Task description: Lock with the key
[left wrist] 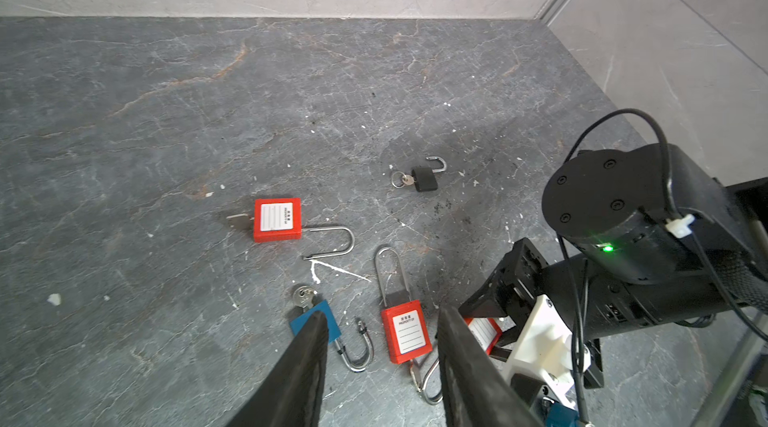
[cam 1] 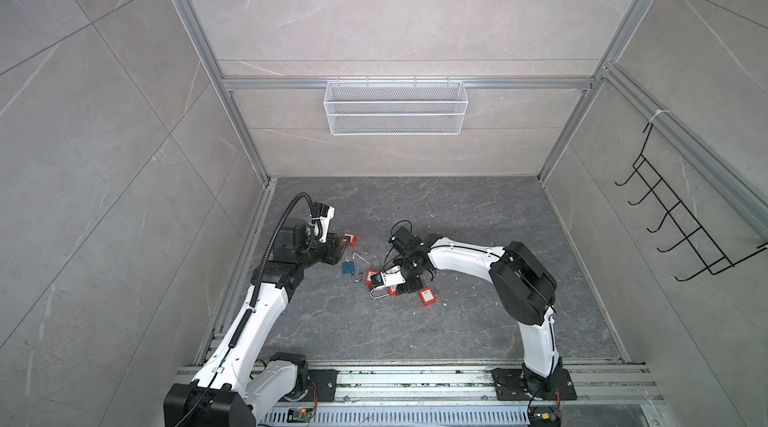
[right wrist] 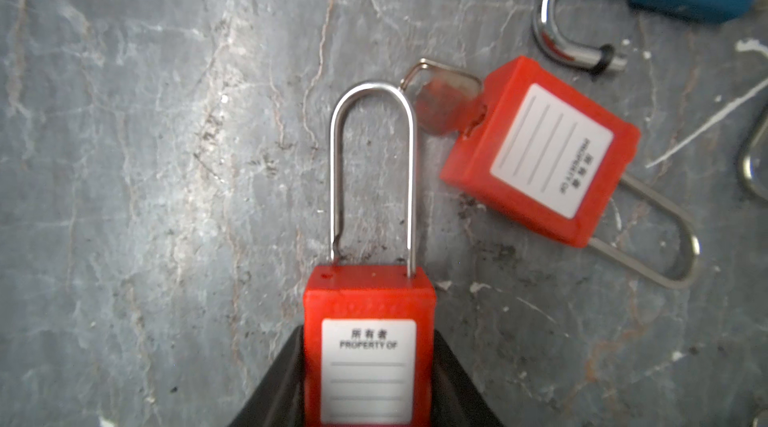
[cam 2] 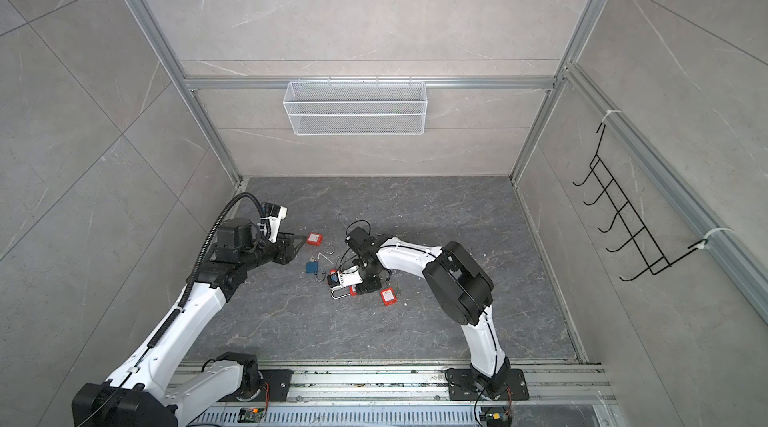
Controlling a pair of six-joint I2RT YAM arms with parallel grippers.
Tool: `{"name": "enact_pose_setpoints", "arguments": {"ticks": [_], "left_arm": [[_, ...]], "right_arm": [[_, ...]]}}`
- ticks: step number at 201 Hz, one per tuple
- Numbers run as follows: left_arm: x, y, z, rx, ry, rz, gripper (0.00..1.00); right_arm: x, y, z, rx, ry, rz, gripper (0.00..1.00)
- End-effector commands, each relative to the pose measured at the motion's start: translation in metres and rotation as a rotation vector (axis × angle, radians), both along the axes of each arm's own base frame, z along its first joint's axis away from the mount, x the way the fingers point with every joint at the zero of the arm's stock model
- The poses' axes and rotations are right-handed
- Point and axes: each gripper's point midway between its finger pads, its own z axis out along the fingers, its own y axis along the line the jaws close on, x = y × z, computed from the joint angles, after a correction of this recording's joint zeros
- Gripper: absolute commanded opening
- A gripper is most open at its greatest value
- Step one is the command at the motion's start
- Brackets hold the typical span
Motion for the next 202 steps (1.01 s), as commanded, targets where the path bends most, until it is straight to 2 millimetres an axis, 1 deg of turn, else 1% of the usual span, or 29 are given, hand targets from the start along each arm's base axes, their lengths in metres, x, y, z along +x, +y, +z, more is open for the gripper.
{"name": "enact_pose_setpoints", "arguments": {"ticks": [1, 12, 28, 39, 51, 64, 71, 82, 107, 113, 133, 149, 171, 181, 202], "left_arm": [[-0.007, -0.013, 0.006, -0.019, -0.044, -0.104, 0.45], [-0.011, -0.018, 0.006, -0.016, -0.057, -0.15, 0.45], [-0.019, -0.028, 0.008, -0.019, -0.088, -0.239, 0.44], [-0.024, -0.034, 0.009, -0.016, -0.112, -0.295, 0.44], [-0.033, -0.042, 0.011, -0.006, -0.153, -0.375, 0.42], [-0.047, -0.055, 0.011, 0.029, -0.215, -0.484, 0.41], [-0.055, -0.062, 0.011, 0.043, -0.241, -0.533, 0.4], [-0.061, -0.069, 0.012, 0.047, -0.262, -0.584, 0.4], [-0.071, -0.087, 0.017, -0.036, -0.206, -0.668, 0.4], [-0.074, -0.092, 0.016, -0.042, -0.193, -0.689, 0.4], [-0.083, -0.11, 0.01, -0.013, -0.195, -0.766, 0.4], [-0.082, -0.116, 0.003, 0.028, -0.203, -0.78, 0.4], [-0.075, -0.116, -0.003, 0.05, -0.209, -0.764, 0.4], [-0.069, -0.115, -0.008, 0.077, -0.216, -0.739, 0.4], [-0.06, -0.113, -0.005, 0.102, -0.255, -0.703, 0.4]], "right_arm": [[-0.006, -0.001, 0.007, 0.016, -0.011, -0.013, 0.38], [-0.005, -0.001, 0.022, 0.048, -0.013, -0.022, 0.38], [-0.004, -0.003, 0.056, 0.13, 0.026, -0.052, 0.38], [-0.005, -0.009, 0.074, 0.151, 0.051, -0.064, 0.38], [-0.005, -0.019, 0.086, 0.142, 0.048, -0.065, 0.37], [-0.006, -0.028, 0.1, 0.152, 0.032, -0.069, 0.37], [-0.006, -0.031, 0.104, 0.153, 0.018, -0.073, 0.37], [-0.005, -0.037, 0.111, 0.145, -0.028, -0.074, 0.37], [0.005, -0.047, 0.127, 0.144, -0.123, -0.118, 0.37], [0.006, -0.047, 0.131, 0.15, -0.139, -0.126, 0.37], [0.004, -0.048, 0.145, 0.176, -0.151, -0.133, 0.38], [0.002, -0.049, 0.151, 0.189, -0.154, -0.141, 0.37], [0.0, -0.051, 0.159, 0.201, -0.162, -0.148, 0.37], [-0.002, -0.052, 0.161, 0.204, -0.163, -0.148, 0.37], [-0.005, -0.055, 0.162, 0.198, -0.159, -0.147, 0.37]]}}
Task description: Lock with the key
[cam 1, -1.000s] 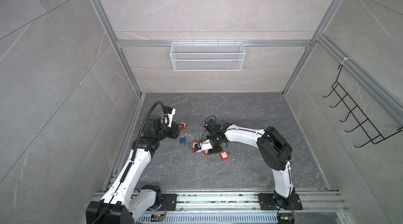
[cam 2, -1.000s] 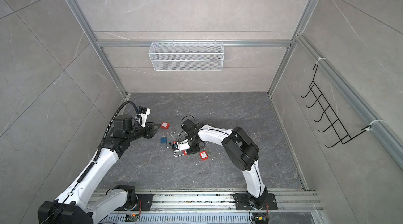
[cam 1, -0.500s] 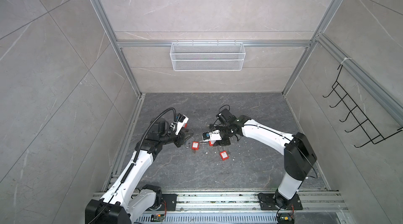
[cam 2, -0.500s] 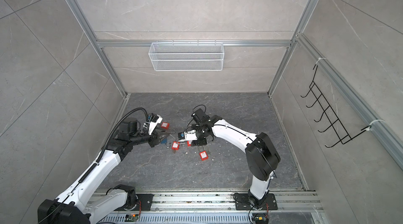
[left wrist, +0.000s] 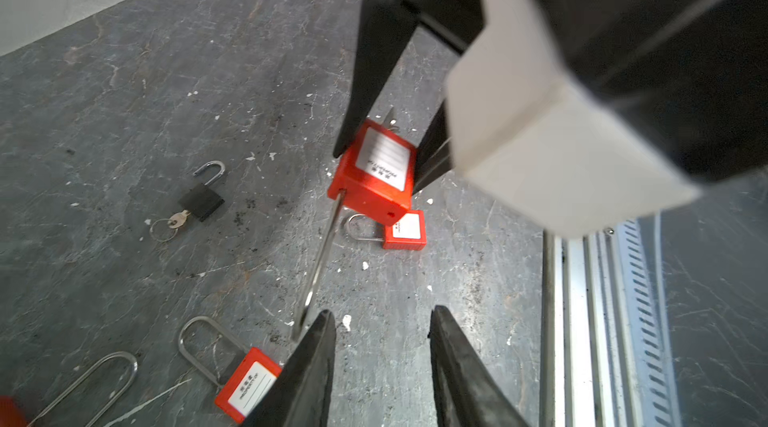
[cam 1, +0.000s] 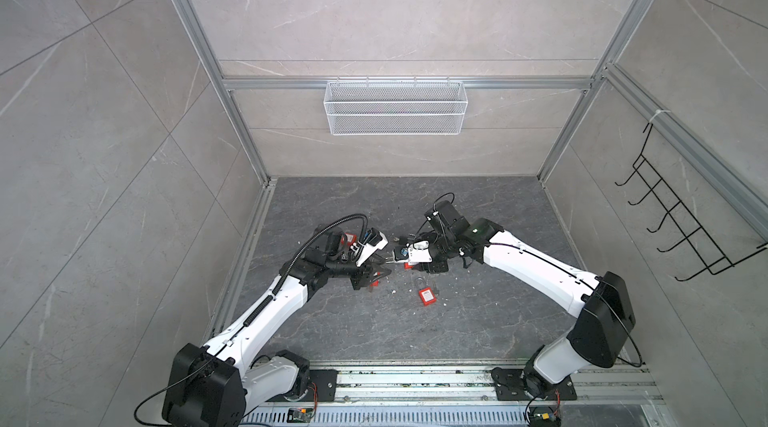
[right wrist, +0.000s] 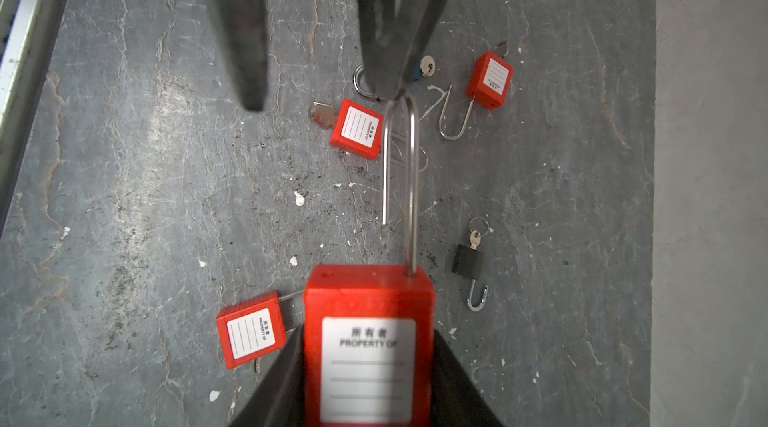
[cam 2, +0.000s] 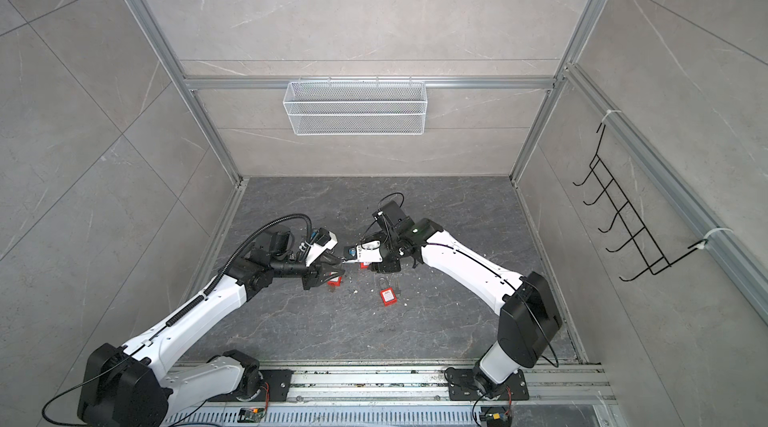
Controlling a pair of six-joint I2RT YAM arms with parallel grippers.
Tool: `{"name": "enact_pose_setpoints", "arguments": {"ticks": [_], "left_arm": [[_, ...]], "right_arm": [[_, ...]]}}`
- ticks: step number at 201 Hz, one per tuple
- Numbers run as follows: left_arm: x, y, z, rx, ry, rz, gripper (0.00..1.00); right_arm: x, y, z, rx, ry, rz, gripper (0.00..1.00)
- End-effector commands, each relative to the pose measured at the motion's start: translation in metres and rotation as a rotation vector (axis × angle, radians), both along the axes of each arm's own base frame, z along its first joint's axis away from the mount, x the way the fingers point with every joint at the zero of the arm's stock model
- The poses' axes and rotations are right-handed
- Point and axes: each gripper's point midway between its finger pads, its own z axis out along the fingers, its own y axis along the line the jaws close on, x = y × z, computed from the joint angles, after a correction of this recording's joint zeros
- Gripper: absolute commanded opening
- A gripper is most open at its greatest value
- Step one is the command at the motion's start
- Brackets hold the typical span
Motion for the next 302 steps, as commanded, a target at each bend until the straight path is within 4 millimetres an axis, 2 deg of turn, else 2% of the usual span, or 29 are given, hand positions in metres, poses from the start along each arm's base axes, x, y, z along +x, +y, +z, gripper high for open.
{"name": "enact_pose_setpoints", "arguments": {"ticks": [1, 21, 55, 113, 162, 240, 251, 264, 280, 284, 288, 289, 291, 302], "left_arm": [[0.017, 0.0, 0.016, 0.0, -0.126, 0.027, 0.4], [0.02, -0.001, 0.021, 0.001, -0.176, 0.036, 0.4], [0.011, -0.002, 0.025, 0.001, -0.233, -0.002, 0.4], [0.01, -0.009, 0.015, 0.002, -0.197, -0.045, 0.39], [0.011, -0.016, 0.011, -0.012, -0.193, -0.089, 0.32], [-0.001, -0.019, 0.008, -0.022, -0.155, -0.156, 0.0], [-0.001, -0.021, 0.012, -0.036, -0.157, -0.16, 0.0], [-0.001, -0.023, 0.019, -0.062, -0.155, -0.168, 0.0], [-0.002, -0.026, 0.029, -0.093, -0.154, -0.179, 0.0], [-0.002, -0.027, 0.031, -0.098, -0.158, -0.182, 0.0], [-0.002, -0.027, 0.033, -0.102, -0.16, -0.186, 0.0], [-0.002, -0.027, 0.034, -0.103, -0.162, -0.186, 0.0], [-0.002, -0.027, 0.034, -0.104, -0.162, -0.185, 0.0], [-0.002, -0.028, 0.04, -0.113, -0.175, -0.19, 0.0]], "right_arm": [[-0.011, -0.006, 0.007, 0.001, 0.015, -0.009, 0.37], [-0.013, -0.009, 0.006, -0.009, 0.022, -0.011, 0.37], [-0.016, -0.011, 0.004, -0.022, 0.04, -0.013, 0.36], [-0.016, -0.006, 0.017, 0.008, 0.016, -0.007, 0.36], [-0.019, 0.002, 0.015, 0.01, -0.001, -0.005, 0.36], [-0.013, 0.003, 0.024, 0.025, -0.059, -0.017, 0.37], [-0.012, 0.004, 0.025, 0.025, -0.067, -0.018, 0.38], [-0.011, 0.003, 0.026, 0.023, -0.075, -0.027, 0.45], [-0.009, 0.002, 0.029, 0.022, -0.083, -0.048, 0.65], [-0.011, 0.0, 0.029, 0.019, -0.073, -0.046, 0.72], [-0.012, -0.001, 0.029, 0.013, -0.071, -0.04, 0.84], [-0.012, -0.001, 0.029, 0.011, -0.071, -0.04, 0.91], [-0.012, -0.002, 0.028, 0.006, -0.072, -0.04, 0.98], [-0.011, -0.007, 0.03, -0.007, -0.081, -0.064, 1.0]]}}
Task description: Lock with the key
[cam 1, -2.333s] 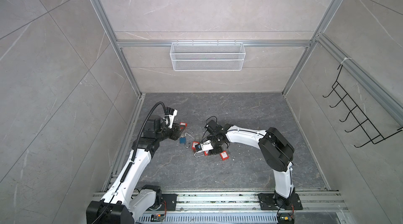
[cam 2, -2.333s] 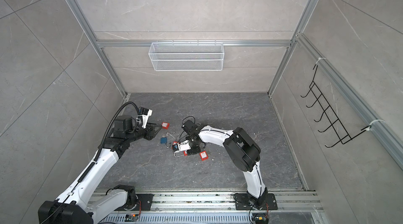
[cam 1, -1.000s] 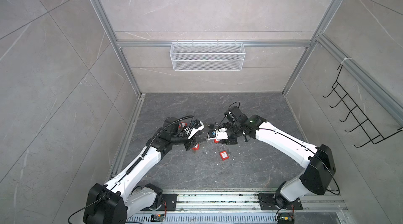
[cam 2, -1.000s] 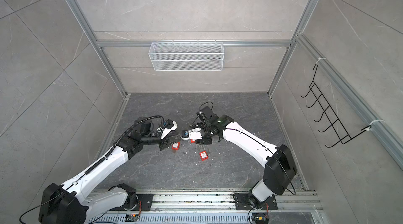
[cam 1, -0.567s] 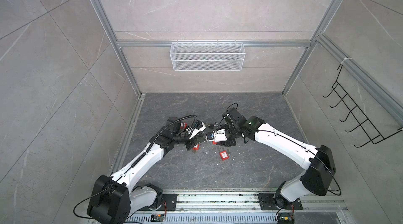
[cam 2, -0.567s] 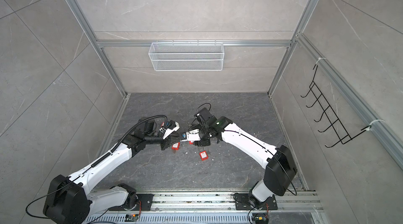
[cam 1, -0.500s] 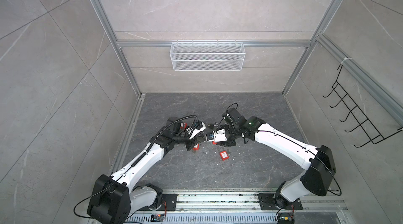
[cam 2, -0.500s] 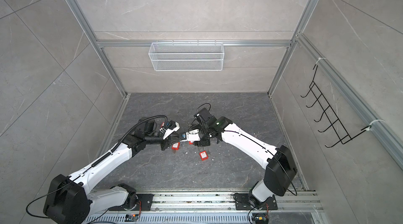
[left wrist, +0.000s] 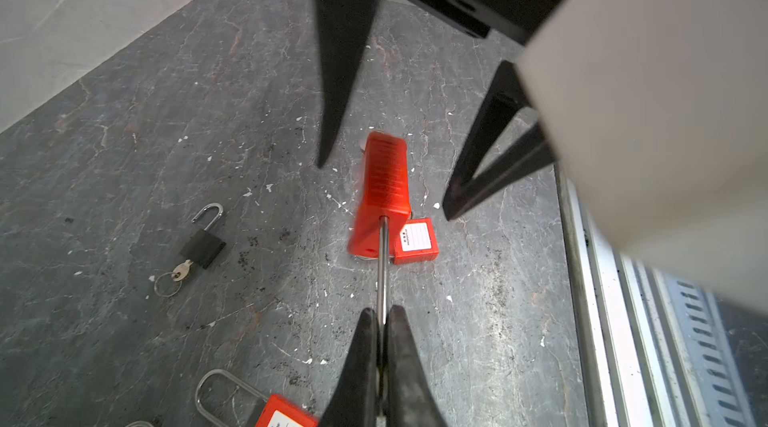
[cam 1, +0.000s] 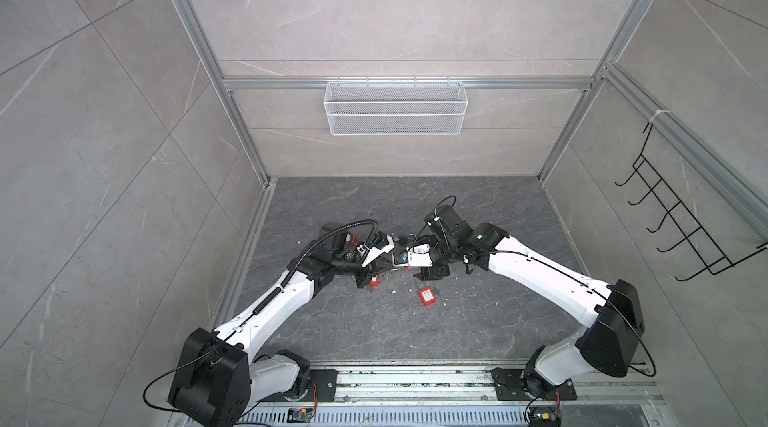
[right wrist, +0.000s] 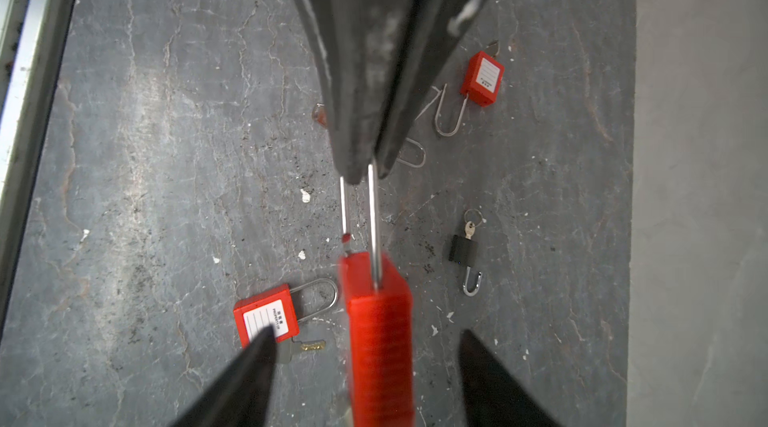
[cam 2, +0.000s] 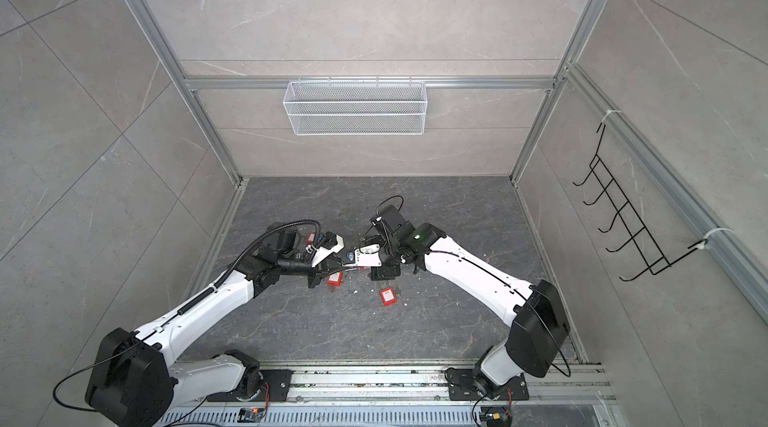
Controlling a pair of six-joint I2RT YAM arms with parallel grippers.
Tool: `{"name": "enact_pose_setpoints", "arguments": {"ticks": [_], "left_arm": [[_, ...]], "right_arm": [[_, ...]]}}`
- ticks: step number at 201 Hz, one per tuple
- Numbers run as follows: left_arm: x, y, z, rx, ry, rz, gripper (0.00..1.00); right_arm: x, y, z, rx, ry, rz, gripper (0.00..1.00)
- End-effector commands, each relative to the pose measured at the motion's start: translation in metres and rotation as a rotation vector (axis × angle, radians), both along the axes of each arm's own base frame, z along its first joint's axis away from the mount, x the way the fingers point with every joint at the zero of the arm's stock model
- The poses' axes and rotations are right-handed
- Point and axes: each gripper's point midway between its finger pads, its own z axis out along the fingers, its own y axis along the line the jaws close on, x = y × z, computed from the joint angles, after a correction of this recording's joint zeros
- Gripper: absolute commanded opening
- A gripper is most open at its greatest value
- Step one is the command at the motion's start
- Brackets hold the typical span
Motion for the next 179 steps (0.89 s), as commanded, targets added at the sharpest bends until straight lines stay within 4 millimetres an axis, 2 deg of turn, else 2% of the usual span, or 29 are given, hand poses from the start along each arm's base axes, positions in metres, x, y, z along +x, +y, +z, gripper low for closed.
{"name": "enact_pose_setpoints", "arguments": {"ticks": [1, 48, 75, 83, 111, 129, 160, 179], "left_arm": [[-0.002, -0.01, 0.041, -0.097, -0.059, -0.065, 0.0], [-0.011, -0.01, 0.059, -0.137, -0.117, -0.1, 0.0], [-0.018, -0.01, 0.066, -0.161, -0.175, -0.123, 0.0], [-0.02, -0.009, 0.067, -0.163, -0.179, -0.126, 0.0], [-0.025, -0.011, 0.07, -0.168, -0.197, -0.147, 0.0], [-0.029, -0.013, 0.071, -0.171, -0.212, -0.165, 0.0], [-0.031, -0.015, 0.07, -0.164, -0.246, -0.182, 0.0], [-0.032, -0.015, 0.072, -0.164, -0.267, -0.187, 0.0]], "right_arm": [[0.001, -0.006, 0.018, 0.011, -0.038, -0.036, 1.0], [0.01, -0.02, 0.047, 0.132, 0.004, -0.194, 1.0], [-0.002, -0.023, 0.052, 0.154, 0.013, -0.167, 1.0], [-0.004, -0.025, 0.052, 0.141, 0.028, -0.164, 0.91], [-0.016, -0.025, 0.049, 0.122, 0.099, -0.141, 0.75], [-0.022, -0.025, 0.046, 0.114, 0.132, -0.125, 0.6], [-0.03, -0.021, 0.047, 0.109, 0.173, -0.082, 0.51], [-0.033, -0.022, 0.045, 0.091, 0.196, -0.065, 0.4]]}}
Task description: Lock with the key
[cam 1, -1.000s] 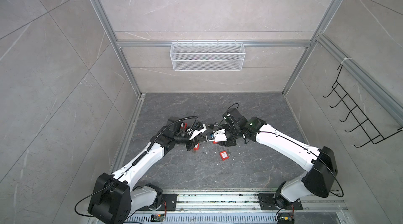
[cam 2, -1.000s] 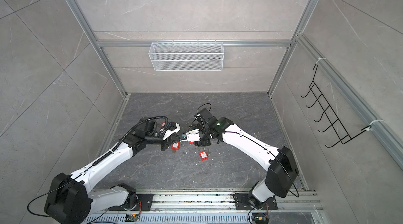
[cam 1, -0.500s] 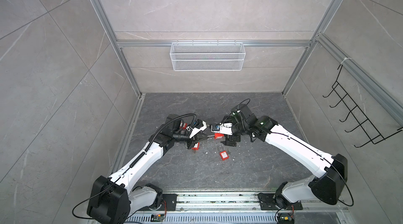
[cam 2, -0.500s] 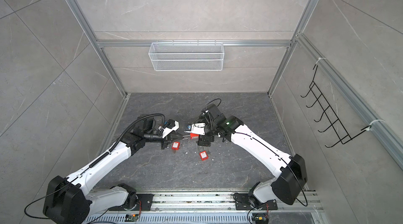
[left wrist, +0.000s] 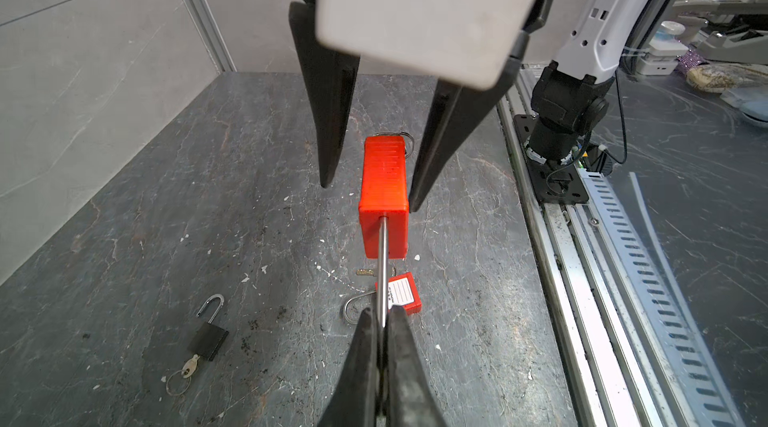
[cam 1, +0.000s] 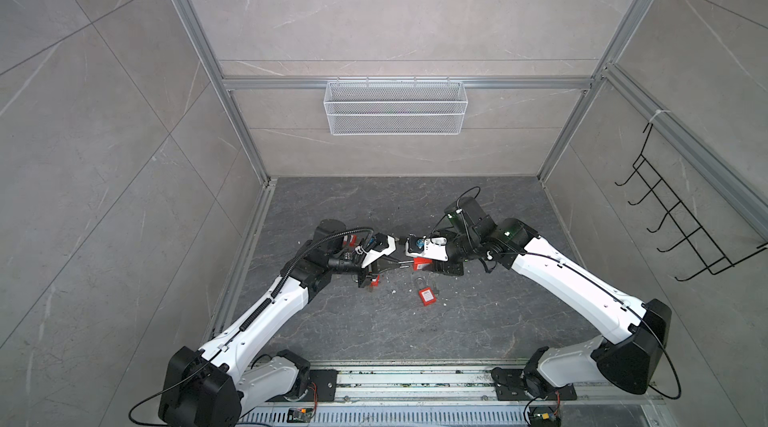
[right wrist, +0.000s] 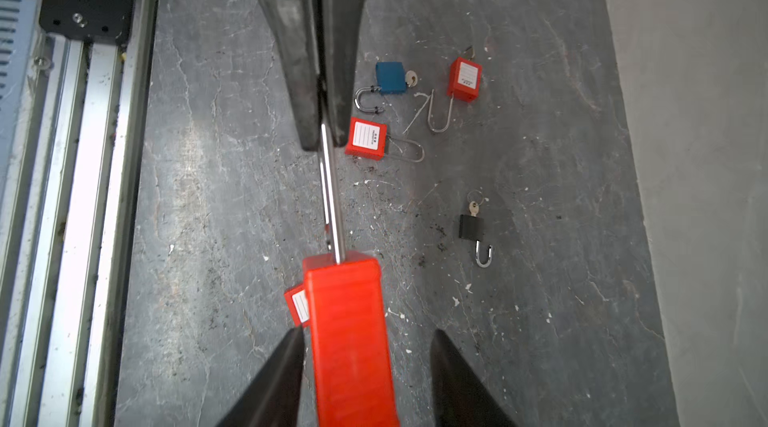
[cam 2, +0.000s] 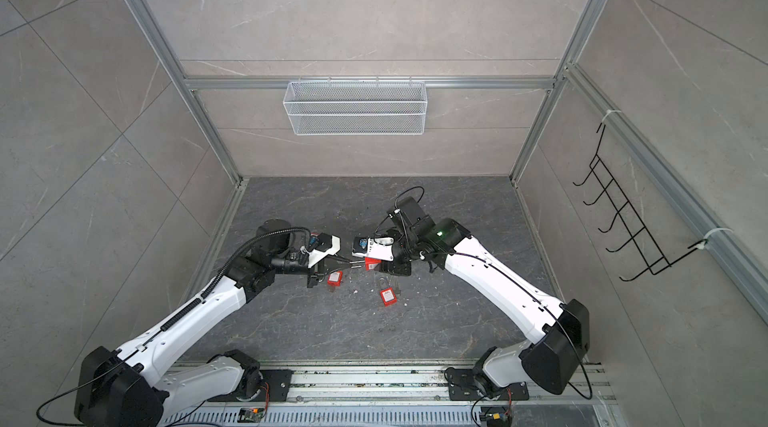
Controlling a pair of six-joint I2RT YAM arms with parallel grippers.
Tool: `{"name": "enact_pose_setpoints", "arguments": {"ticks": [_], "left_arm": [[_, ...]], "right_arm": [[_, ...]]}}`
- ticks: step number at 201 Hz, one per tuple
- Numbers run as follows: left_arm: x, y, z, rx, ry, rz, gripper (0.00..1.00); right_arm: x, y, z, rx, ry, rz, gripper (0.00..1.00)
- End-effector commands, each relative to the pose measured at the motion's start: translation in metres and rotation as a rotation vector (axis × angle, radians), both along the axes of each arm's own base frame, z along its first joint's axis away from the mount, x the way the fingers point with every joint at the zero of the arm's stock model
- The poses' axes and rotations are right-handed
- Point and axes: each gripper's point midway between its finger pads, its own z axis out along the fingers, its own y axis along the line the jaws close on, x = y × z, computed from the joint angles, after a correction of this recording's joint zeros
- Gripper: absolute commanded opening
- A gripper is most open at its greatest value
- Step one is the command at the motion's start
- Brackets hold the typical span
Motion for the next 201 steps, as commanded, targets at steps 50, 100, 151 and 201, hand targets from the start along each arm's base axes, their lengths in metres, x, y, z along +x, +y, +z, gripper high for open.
{"name": "enact_pose_setpoints", "arguments": {"ticks": [50, 100, 151, 201], "left_arm": [[-0.01, -0.004, 0.023, -0.051, -0.13, -0.074, 0.0], [-0.011, -0.004, 0.023, -0.045, -0.134, -0.083, 0.0], [-0.006, -0.006, 0.025, -0.039, -0.106, -0.057, 0.02], [-0.01, 0.008, 0.008, 0.04, -0.049, 0.016, 0.44]], "right_arm": [[-0.023, 0.003, 0.002, -0.005, 0.11, 0.093, 0.3], [-0.029, 0.002, -0.003, -0.027, 0.152, 0.113, 0.26], [-0.029, 0.003, -0.003, -0.022, 0.157, 0.112, 0.21], [-0.027, 0.007, 0.004, 0.009, 0.153, 0.097, 0.21]]}}
